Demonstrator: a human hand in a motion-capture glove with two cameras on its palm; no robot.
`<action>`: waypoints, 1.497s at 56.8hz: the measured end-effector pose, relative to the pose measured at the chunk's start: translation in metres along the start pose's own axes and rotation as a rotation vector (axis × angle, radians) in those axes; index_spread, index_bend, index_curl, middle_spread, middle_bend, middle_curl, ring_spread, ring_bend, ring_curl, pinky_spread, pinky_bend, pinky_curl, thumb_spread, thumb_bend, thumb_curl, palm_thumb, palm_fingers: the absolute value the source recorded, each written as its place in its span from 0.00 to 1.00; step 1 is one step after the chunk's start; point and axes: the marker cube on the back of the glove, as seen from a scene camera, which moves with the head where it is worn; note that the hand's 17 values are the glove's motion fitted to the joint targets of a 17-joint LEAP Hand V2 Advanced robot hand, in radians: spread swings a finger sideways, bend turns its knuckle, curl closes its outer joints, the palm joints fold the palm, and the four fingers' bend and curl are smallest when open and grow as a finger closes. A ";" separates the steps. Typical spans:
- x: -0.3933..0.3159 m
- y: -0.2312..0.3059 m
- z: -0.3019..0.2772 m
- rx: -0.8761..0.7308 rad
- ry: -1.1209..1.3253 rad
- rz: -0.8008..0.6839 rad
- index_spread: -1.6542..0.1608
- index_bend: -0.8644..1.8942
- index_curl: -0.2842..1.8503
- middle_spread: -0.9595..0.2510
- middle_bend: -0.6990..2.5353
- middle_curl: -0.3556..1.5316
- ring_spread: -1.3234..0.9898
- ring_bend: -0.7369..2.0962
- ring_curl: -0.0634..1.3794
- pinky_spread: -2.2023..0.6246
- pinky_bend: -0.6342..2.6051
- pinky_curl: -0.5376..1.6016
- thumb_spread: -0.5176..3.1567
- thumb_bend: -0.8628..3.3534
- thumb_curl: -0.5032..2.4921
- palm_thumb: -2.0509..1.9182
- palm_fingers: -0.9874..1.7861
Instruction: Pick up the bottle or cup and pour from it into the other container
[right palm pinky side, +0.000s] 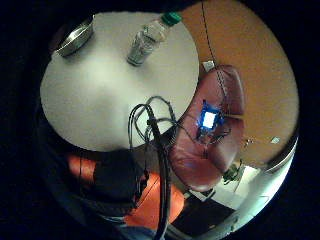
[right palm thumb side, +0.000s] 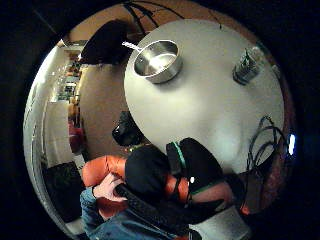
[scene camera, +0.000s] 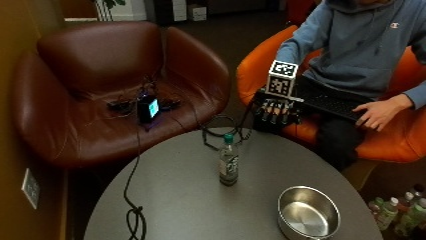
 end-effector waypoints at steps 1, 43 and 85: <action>0.000 0.000 0.000 -0.001 -0.001 0.001 0.80 0.36 0.15 0.75 0.27 0.20 0.57 0.35 0.07 0.82 0.32 0.29 0.25 0.26 0.20 0.61 0.41; -0.007 -0.022 -0.007 -0.035 -0.012 -0.016 0.68 0.37 0.23 0.70 0.27 0.31 0.55 0.39 0.20 0.86 0.35 0.39 0.42 0.20 0.26 0.66 0.37; 0.003 -0.025 -0.007 -0.017 -0.018 -0.039 0.68 0.37 0.25 0.70 0.27 0.33 0.55 0.40 0.23 0.86 0.34 0.41 0.43 0.20 0.28 0.67 0.37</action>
